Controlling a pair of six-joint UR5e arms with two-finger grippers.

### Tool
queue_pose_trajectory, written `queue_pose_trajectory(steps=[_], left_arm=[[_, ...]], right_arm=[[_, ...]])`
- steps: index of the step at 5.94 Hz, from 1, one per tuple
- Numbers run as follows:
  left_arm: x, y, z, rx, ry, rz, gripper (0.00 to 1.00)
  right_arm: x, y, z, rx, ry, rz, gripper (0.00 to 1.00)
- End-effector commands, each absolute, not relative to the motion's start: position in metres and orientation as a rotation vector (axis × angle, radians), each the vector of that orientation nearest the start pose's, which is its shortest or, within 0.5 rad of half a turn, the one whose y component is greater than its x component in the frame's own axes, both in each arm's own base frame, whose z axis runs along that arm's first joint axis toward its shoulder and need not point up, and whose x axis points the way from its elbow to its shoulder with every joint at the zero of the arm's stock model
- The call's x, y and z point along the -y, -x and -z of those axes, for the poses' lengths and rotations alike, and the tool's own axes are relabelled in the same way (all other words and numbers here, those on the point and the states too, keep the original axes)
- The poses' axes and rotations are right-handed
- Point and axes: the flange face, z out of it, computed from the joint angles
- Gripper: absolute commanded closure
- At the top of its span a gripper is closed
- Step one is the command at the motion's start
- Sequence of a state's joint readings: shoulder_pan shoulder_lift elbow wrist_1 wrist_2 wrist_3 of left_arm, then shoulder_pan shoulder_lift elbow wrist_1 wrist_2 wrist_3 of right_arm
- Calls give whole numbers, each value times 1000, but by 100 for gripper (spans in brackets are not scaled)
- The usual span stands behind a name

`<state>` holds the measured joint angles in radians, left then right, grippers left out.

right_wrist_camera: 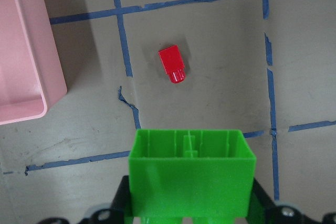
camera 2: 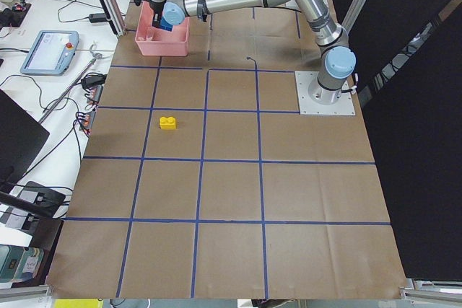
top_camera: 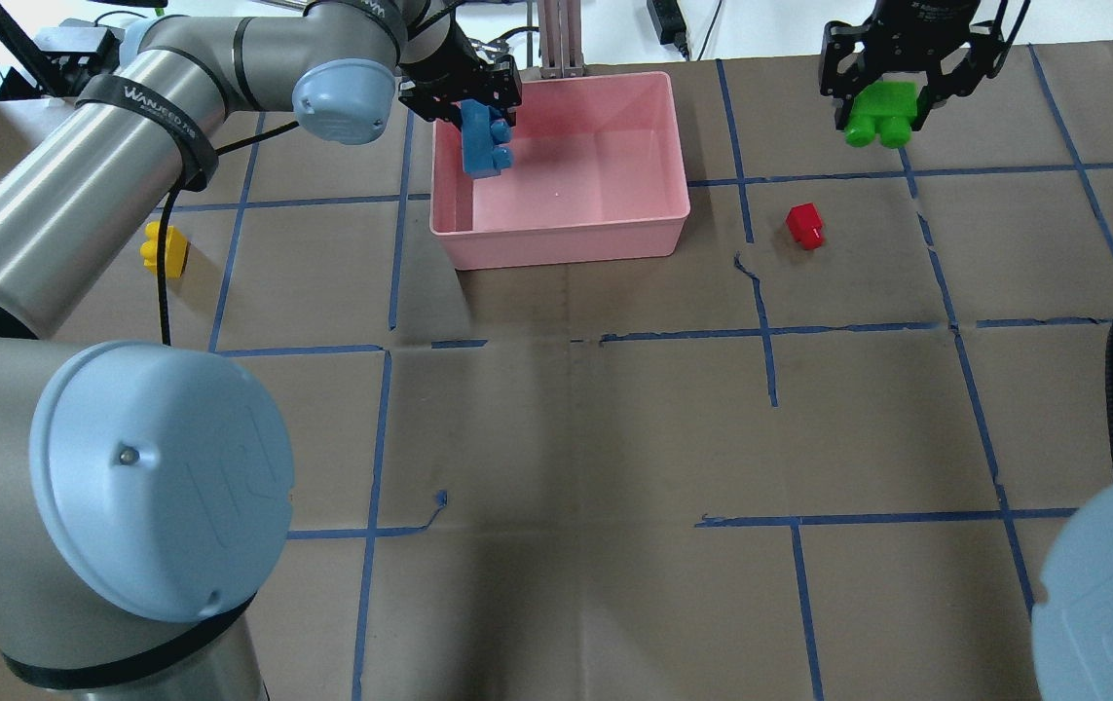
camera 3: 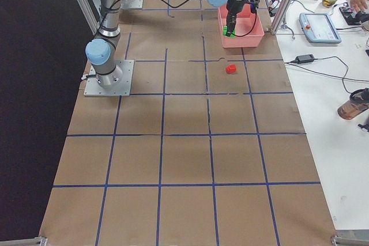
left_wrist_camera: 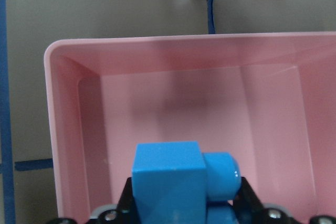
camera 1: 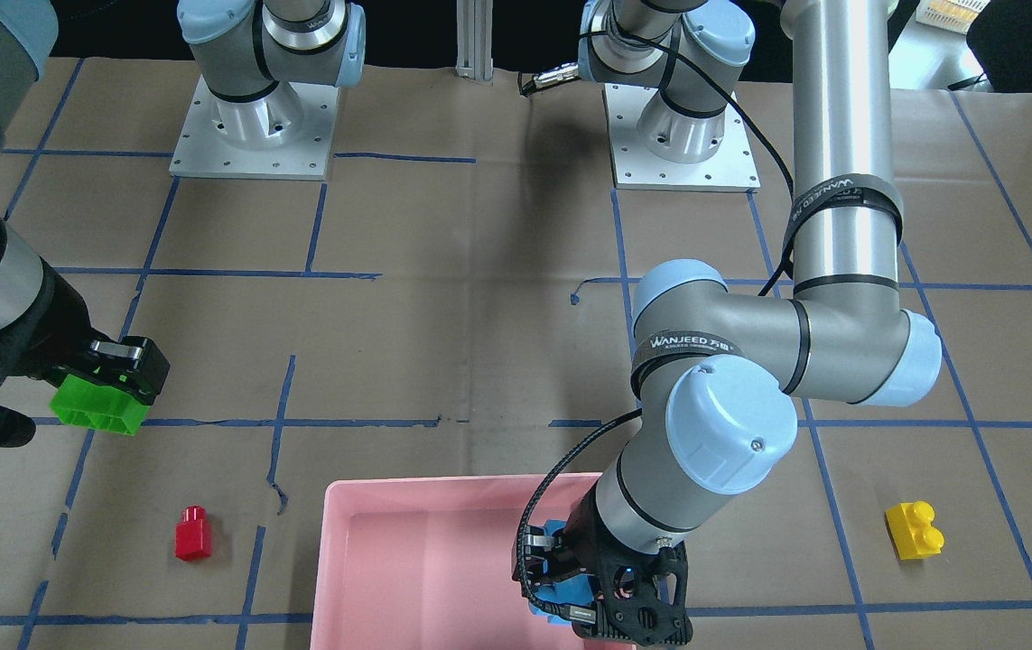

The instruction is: Put all blocks into box

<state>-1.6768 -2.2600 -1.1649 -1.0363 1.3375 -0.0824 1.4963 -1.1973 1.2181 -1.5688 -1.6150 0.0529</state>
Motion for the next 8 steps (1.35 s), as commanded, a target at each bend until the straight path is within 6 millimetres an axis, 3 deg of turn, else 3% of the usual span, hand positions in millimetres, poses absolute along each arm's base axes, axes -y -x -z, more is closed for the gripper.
queue_pose_trajectory(steps=[1,2,3,5,6,7,8], left_arm=[[749,211,-324,-3365,-52,412,1],[757,171,-330,-3356,13,420,1],[755,101,-341,-3291,68,371,1],[737,-20,-321,-3201,40,225,1],[730,-72,-310,-3190,-104,207,1],[725,-98,-308,-3189,-74,204,1],[718,-130,-290,-3198,-52,157,1]], right_arm=[[682,-115,-442,-3180,-150,28,68],[703,-135,-433,-3173,-205,43,68],[721,-178,-415,-3168,-239,52,68],[743,-275,-340,-3130,-319,101,68],[741,-314,-309,-3088,-342,90,68],[736,-333,-293,-3092,-330,74,57],[736,-333,-290,-3103,-291,73,19]])
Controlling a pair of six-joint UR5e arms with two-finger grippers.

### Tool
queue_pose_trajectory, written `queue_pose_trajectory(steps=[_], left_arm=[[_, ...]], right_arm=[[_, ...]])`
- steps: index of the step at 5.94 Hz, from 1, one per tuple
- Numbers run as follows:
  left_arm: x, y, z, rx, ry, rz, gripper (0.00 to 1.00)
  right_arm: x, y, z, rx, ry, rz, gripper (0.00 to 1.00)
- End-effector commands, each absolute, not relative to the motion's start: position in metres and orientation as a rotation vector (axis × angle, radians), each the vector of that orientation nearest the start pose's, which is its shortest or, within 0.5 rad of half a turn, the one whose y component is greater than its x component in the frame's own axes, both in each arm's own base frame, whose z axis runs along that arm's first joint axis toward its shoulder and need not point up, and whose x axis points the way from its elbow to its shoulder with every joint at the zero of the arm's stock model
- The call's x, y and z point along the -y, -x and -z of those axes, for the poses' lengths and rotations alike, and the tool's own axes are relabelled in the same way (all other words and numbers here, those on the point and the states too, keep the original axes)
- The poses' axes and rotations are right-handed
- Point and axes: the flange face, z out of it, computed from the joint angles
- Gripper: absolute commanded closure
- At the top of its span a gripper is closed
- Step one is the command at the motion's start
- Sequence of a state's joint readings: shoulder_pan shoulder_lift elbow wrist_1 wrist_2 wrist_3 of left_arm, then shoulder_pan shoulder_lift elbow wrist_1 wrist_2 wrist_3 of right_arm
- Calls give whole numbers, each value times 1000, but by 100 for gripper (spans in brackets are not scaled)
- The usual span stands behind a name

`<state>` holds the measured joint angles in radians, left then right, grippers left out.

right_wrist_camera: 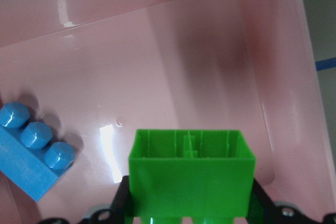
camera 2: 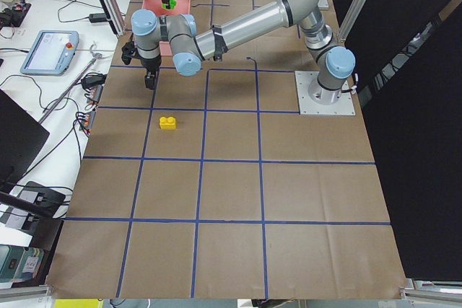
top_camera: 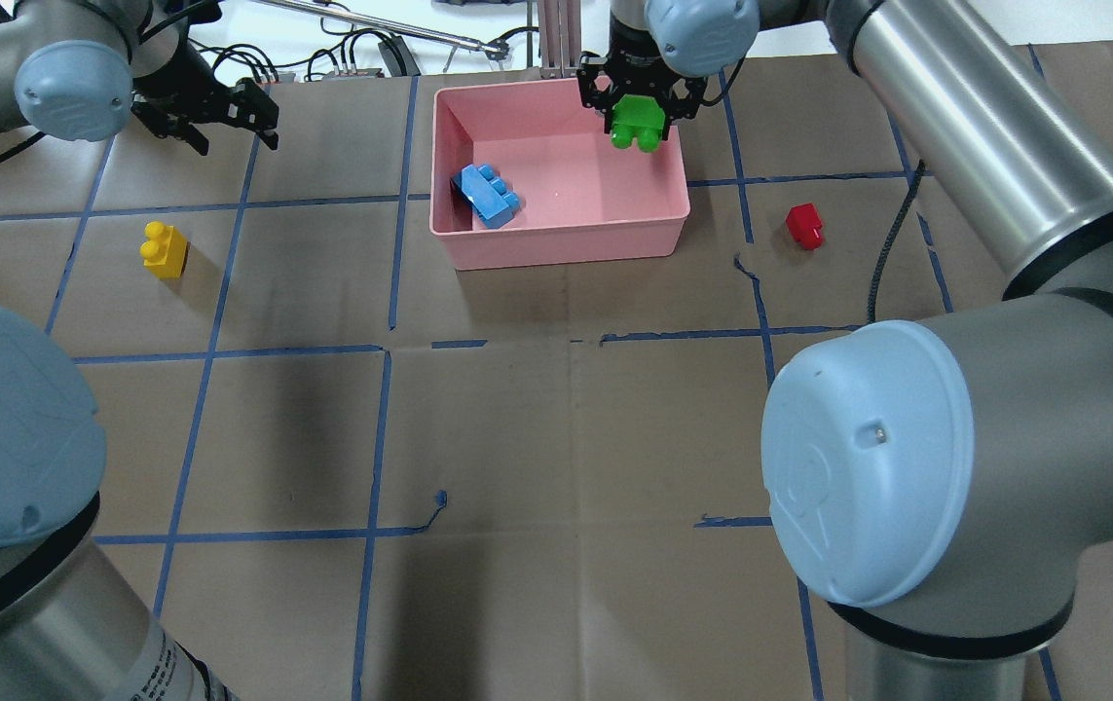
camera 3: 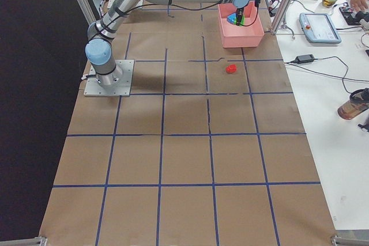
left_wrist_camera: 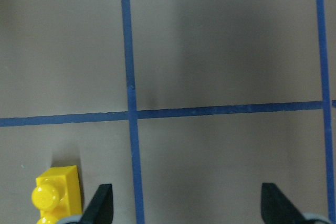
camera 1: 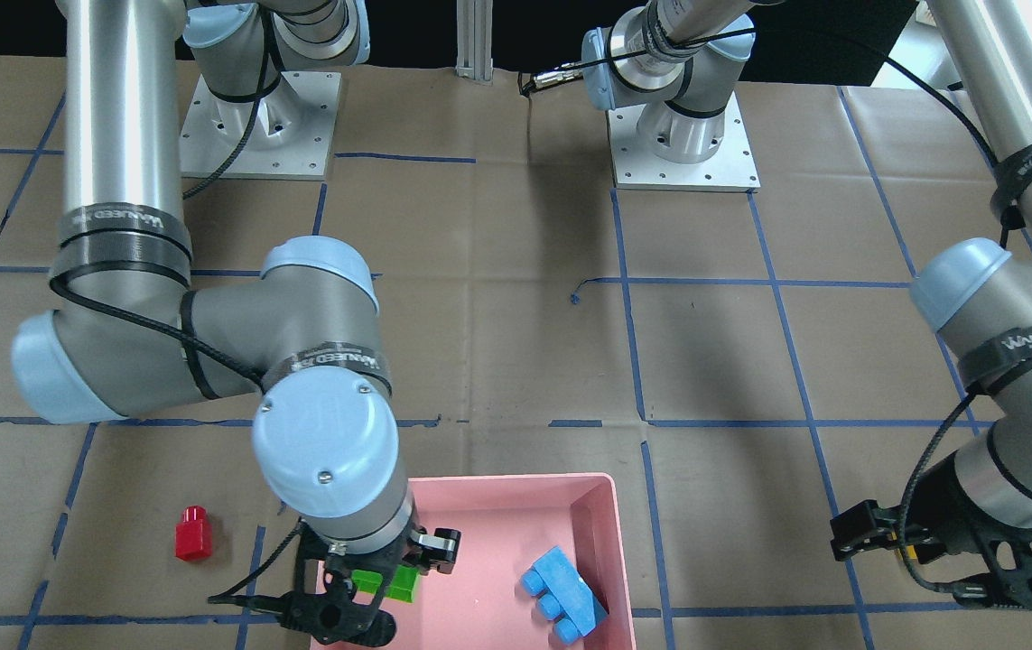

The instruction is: Put all blocks into box

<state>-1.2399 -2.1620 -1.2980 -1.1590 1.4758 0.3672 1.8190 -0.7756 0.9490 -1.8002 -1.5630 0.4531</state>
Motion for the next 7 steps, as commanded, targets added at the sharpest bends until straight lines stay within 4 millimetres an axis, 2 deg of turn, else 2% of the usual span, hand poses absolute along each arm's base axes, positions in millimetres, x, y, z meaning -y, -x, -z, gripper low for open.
queue_pose_trajectory(steps=[1,2,3,4,5,6,7], left_arm=[[696,-170,-265,-3214,8,95,2],[691,-185,-258,-3212,-16,85,2],[692,-190,-243,-3205,-65,97,3],[704,-201,-208,-3145,-100,109,3],[704,-200,-187,-3146,-102,61,4],[702,-199,-177,-3155,-114,36,13],[702,-199,-177,-3156,-112,39,65]], right_arm=[[738,-326,-291,-3121,-193,79,13],[740,-320,-297,-3118,-182,92,7],[742,-310,-315,-3115,-199,124,1],[738,-276,-354,-3109,-250,125,1],[724,-232,-392,-3132,-200,34,1],[712,-187,-413,-3146,-126,-56,1],[705,-139,-419,-3146,-30,-84,1]])
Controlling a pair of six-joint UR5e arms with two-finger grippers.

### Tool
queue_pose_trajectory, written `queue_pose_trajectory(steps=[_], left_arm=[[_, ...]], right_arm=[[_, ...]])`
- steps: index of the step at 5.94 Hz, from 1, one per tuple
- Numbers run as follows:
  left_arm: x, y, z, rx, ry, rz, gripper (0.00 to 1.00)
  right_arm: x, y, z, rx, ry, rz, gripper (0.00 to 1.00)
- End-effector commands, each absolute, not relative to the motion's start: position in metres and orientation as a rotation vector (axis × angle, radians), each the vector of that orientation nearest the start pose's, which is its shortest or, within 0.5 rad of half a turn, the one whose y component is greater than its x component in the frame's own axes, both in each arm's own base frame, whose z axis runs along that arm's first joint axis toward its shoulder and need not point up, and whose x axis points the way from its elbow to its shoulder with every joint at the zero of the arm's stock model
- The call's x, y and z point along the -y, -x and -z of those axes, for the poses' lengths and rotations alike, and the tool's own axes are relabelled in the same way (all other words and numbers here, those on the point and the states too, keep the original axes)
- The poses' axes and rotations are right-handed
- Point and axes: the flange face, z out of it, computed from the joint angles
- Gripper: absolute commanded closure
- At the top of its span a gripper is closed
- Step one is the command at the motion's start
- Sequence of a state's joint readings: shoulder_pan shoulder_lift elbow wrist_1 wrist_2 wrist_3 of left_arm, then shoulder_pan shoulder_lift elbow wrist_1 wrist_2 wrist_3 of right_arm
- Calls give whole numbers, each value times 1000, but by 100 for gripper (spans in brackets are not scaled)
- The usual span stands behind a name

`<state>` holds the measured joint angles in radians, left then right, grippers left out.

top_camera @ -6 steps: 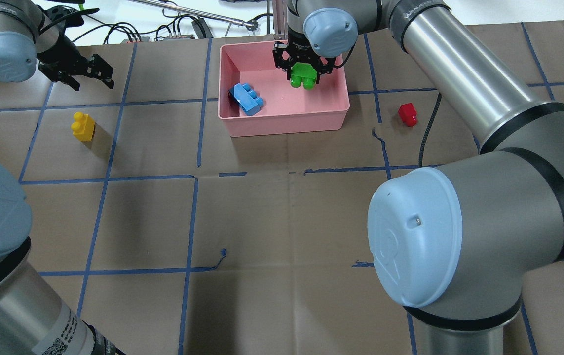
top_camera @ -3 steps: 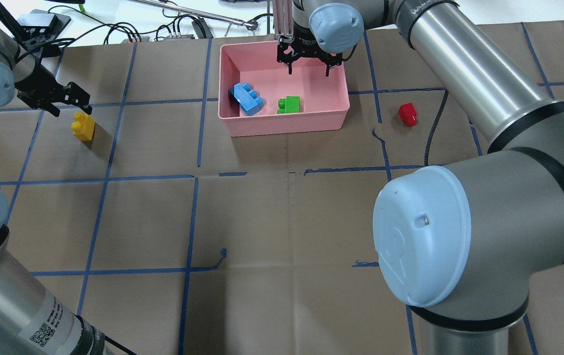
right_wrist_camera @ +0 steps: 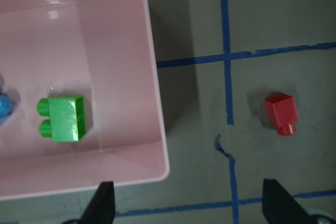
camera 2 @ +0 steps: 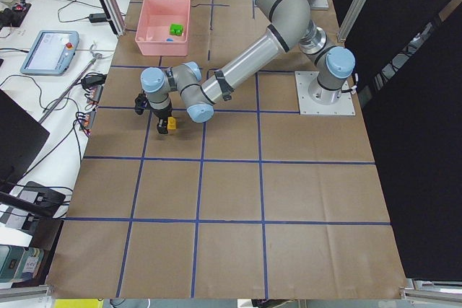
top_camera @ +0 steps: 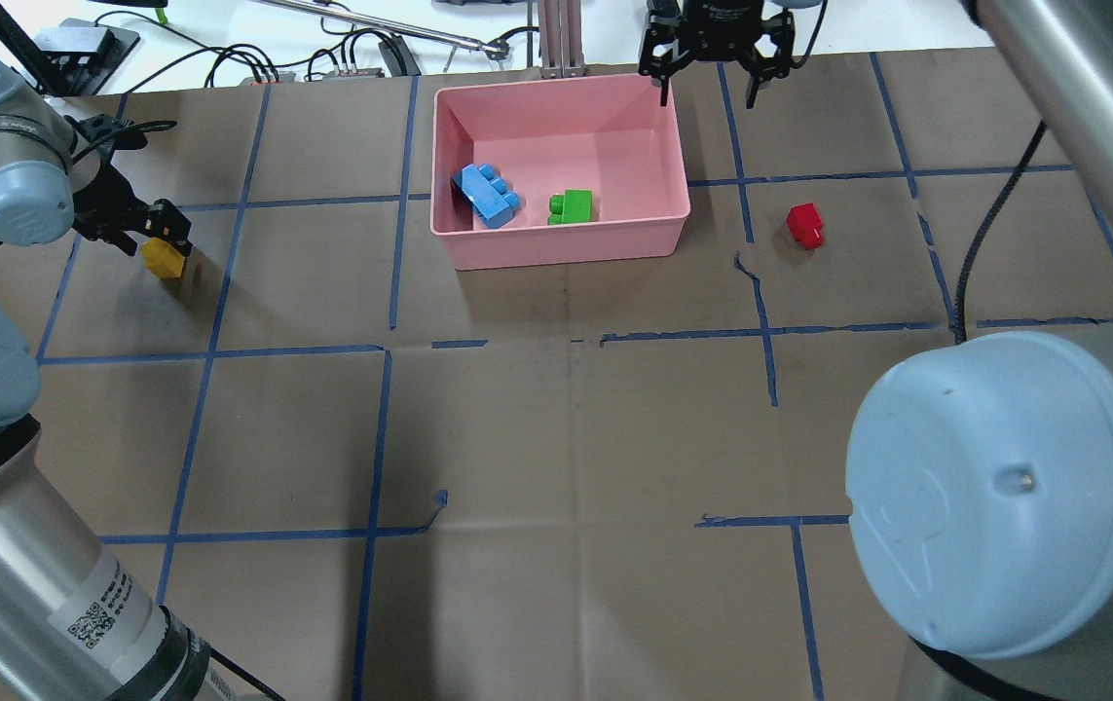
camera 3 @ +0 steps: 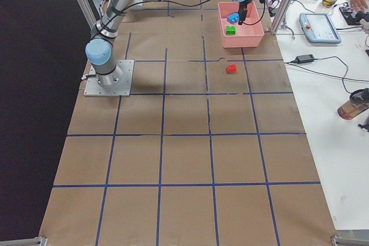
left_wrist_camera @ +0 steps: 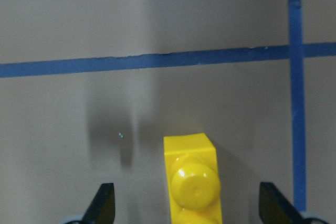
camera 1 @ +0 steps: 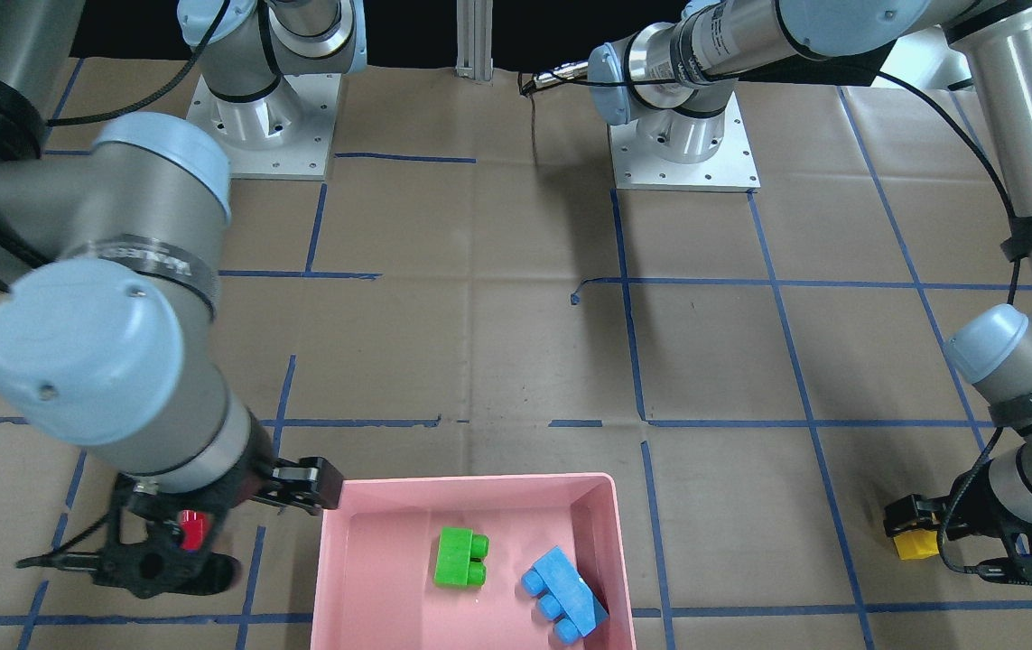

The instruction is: Put all blocks into box

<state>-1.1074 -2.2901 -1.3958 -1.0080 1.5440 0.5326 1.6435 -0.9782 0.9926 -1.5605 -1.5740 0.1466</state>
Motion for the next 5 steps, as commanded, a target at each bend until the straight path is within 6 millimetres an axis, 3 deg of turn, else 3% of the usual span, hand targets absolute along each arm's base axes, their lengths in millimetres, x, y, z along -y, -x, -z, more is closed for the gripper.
queue_pose_trajectory(steps=[1,2,3,4,5], left_arm=[[704,-195,-184,-3155,-122,55,100],[708,-188,-194,-3174,-133,97,100],[714,-150,-224,-3191,-199,172,100],[720,-69,-264,-3175,-235,218,100],[726,26,-298,-3185,-171,299,100]], right_arm=[[697,-99,-415,-3138,57,-120,1],[694,-76,-395,-3126,86,-164,1],[694,-63,-381,-3118,100,-175,1],[700,-60,-367,-3116,190,-142,1],[713,-58,-332,-3114,236,-125,1]])
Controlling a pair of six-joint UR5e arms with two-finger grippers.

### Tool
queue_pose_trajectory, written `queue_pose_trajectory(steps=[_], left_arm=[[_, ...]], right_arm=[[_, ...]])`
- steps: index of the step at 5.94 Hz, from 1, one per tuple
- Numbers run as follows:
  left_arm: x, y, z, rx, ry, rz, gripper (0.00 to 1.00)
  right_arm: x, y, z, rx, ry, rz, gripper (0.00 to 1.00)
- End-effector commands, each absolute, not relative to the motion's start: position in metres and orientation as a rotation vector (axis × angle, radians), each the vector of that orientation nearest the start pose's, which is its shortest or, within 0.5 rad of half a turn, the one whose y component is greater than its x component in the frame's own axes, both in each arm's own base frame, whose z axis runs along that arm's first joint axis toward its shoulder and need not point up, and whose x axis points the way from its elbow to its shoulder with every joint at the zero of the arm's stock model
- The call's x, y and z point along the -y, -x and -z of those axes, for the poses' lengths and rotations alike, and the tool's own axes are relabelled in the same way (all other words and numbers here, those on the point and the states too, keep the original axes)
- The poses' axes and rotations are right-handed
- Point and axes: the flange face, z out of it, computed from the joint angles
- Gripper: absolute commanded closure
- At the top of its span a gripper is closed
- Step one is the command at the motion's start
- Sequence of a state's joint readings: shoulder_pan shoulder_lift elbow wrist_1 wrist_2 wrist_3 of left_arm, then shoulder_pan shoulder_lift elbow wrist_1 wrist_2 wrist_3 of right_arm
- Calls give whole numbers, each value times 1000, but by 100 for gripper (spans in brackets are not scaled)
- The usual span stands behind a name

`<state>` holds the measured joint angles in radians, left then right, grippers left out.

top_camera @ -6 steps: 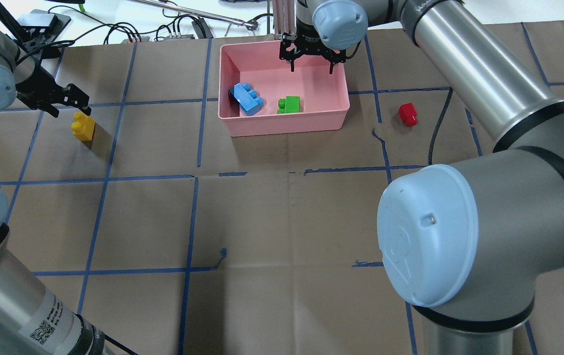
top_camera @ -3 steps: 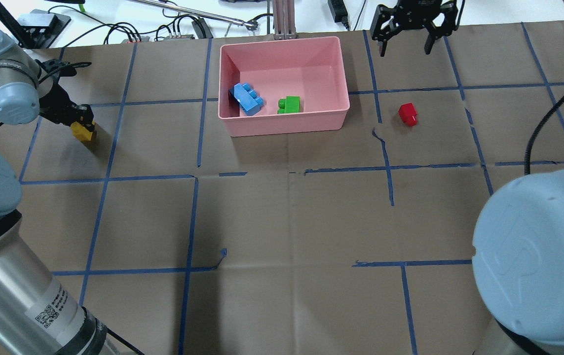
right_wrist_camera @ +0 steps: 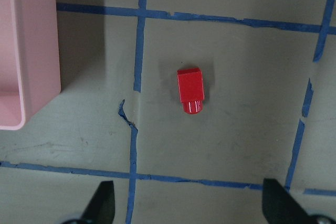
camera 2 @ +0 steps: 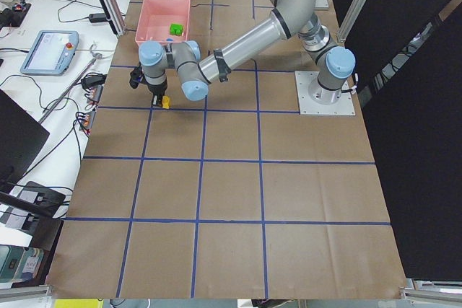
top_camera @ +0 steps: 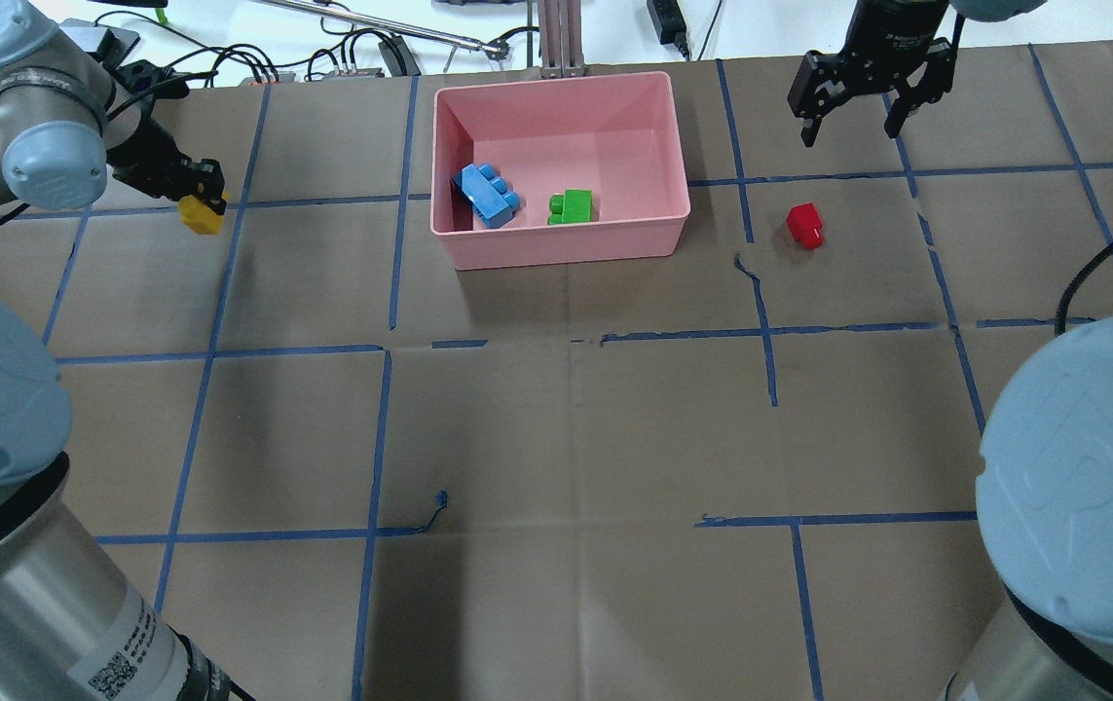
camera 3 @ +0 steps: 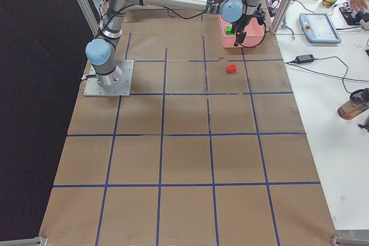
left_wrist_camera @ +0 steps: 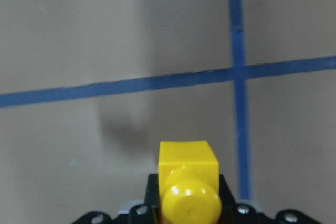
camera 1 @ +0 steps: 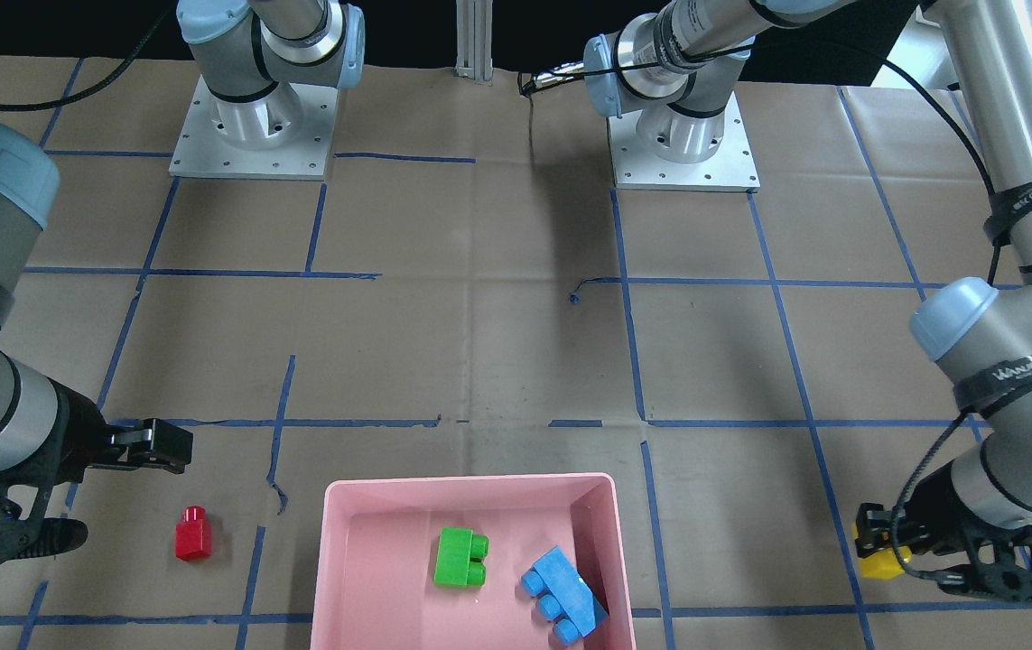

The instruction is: Put all blocks into box

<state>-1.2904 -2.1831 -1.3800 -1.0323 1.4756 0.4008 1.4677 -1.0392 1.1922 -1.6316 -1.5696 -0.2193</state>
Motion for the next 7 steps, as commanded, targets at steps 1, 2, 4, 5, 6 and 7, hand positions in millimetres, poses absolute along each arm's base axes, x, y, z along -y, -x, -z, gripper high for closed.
queue_pose_trajectory(steps=[1,2,4,5,6,7], left_arm=[[729,109,-315,-3182,-283,354,100],[721,184,-318,-3217,-139,416,100],[718,229,-279,-3240,-64,419,92],[719,227,-281,-3238,-68,414,1],[712,222,-294,-3236,-67,395,0],[695,219,-321,-3236,-67,302,0]], right_arm=[[723,-57,-282,-3113,258,-117,1],[722,-57,-245,-3110,299,-125,1],[705,-54,-200,-3107,326,-140,1],[703,-53,-193,-3109,324,-136,4],[704,-52,-190,-3108,321,-142,18],[704,-53,-189,-3106,321,-144,36]])
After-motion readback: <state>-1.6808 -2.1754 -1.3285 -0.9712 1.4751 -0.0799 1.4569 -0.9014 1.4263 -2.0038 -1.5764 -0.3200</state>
